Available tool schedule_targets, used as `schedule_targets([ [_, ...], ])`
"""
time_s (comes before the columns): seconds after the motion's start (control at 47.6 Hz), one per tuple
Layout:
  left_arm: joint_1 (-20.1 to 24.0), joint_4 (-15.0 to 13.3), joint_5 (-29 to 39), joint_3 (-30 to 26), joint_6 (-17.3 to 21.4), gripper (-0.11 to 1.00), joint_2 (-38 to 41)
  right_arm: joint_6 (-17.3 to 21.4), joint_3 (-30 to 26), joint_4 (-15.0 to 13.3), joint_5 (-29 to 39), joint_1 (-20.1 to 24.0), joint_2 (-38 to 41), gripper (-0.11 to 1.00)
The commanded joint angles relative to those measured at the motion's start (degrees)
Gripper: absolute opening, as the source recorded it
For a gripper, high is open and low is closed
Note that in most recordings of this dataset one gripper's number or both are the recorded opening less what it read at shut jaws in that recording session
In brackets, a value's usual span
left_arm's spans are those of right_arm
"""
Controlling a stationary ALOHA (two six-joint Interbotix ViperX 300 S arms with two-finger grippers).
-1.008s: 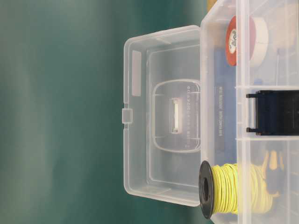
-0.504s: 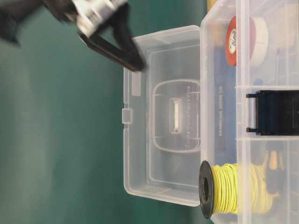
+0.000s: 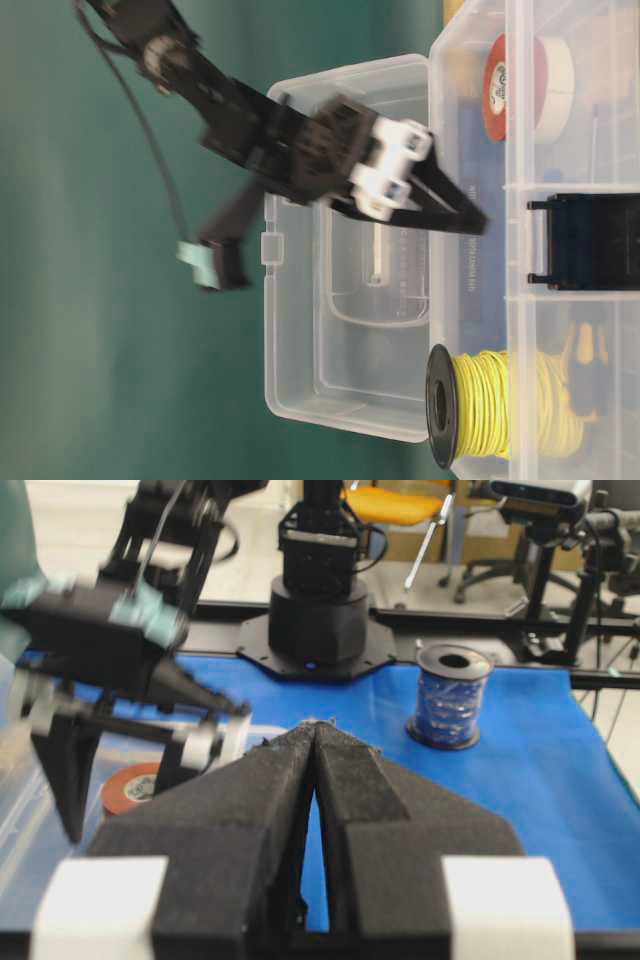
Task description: Pick the nipper from the toolbox among several items.
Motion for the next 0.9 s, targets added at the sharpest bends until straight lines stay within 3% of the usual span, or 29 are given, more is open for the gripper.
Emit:
schedule_targets([
  [0.0, 0.0, -0.09, -0.18, -0.88, -0.09, 0.0, 0.44, -0.09, -2.11, -0.09, -0.62, -0.7, 1.58, 0.68],
  [0.357, 0.09, -0.09, 0.35, -0.79, 0.0, 0.0, 0.44, -0.09, -2.64, -0.09, -3.08, -0.7, 6.94, 0.62],
  [0.42, 0.0, -0.09, 0.53, -0.7, 0.0, 0.0, 0.44, -0.09, -2.64, -0.09, -3.08, -0.7, 7.03, 0.51],
  [0.567, 0.09, -0.09, 0.7, -0.7, 0.0, 0.0, 0.44, -0.09, -2.64, 0.18, -3.6, -0.44, 6.94, 0.14],
  [0.882, 0.09, -0.18, 0.7, -0.7, -0.09, 0.0, 0.35, 0.44, -2.29, 0.26, -3.52, -0.35, 1.32, 0.13],
])
